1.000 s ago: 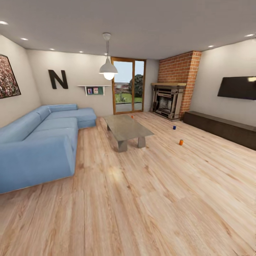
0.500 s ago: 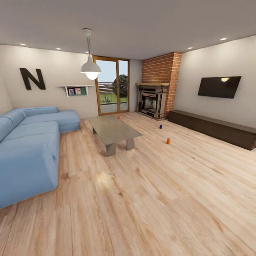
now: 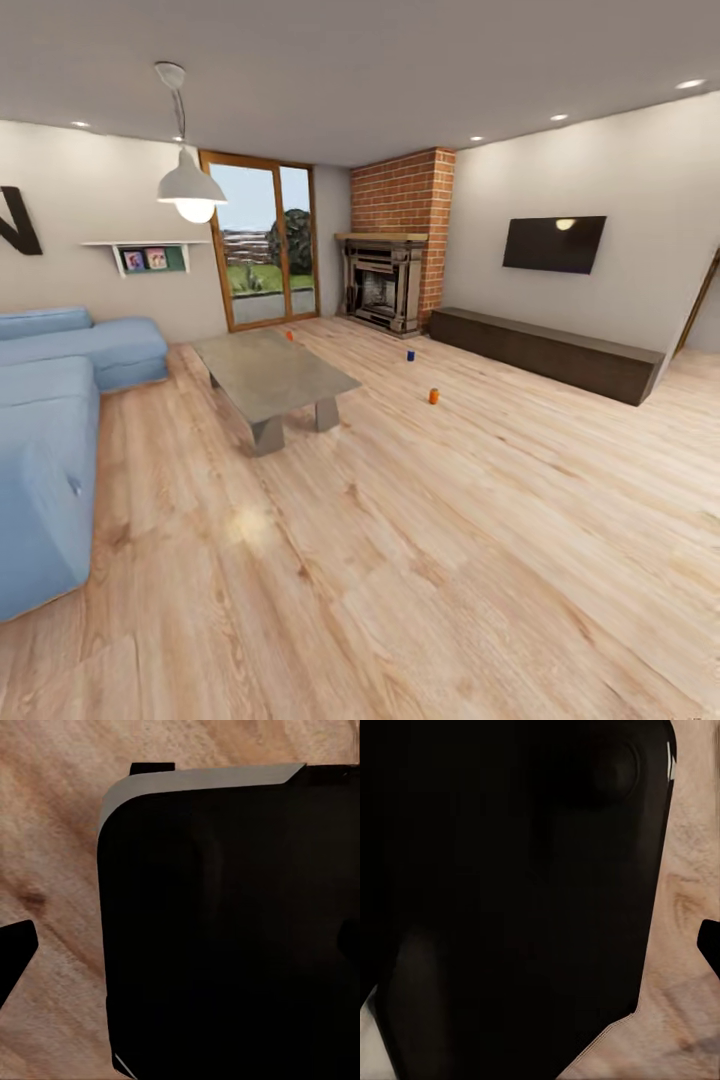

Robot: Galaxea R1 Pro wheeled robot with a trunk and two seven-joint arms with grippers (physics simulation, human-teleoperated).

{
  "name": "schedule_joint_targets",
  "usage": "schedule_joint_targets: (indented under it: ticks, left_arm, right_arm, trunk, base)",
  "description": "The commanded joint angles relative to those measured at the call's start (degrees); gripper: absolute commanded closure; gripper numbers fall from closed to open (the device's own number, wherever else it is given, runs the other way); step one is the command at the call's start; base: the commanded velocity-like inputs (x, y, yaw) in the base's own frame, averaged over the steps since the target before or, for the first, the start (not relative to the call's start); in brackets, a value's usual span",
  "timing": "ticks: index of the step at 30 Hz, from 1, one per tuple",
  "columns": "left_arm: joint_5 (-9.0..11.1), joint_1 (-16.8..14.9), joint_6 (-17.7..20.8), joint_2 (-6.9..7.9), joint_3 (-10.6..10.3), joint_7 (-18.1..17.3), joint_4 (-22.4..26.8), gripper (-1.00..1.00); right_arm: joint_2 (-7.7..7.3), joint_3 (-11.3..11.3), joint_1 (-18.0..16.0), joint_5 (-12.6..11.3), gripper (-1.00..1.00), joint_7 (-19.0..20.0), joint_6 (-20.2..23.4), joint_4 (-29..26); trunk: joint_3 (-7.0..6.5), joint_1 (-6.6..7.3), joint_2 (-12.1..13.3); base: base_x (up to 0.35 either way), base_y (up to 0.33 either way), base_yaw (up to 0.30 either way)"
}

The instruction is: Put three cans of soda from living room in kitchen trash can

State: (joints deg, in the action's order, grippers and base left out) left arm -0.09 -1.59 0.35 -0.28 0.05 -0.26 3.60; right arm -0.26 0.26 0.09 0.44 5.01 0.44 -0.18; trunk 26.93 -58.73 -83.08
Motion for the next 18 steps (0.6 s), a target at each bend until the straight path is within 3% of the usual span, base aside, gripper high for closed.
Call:
schedule_joint_targets:
  ticks: [1,18]
  left_arm:
    - [0.0,0.0,0.0,-0.03,0.0,0.0,0.0,-1.0]
    - [-0.1,0.0,0.0,-0.5,0.0,0.1,0.0,-1.0]
  right_arm:
    - [0.0,0.0,0.0,0.0,-1.0,0.0,0.0,0.0]
    - [0.0,0.0,0.0,0.1,-1.0,0.0,0.0,-0.1]
  trunk:
    - [0.0,0.0,0.0]
    - [0.0,0.0,0.0]
  base:
    - [0.333,0.002,-0.286]
    - [0.341,0.0,-0.286]
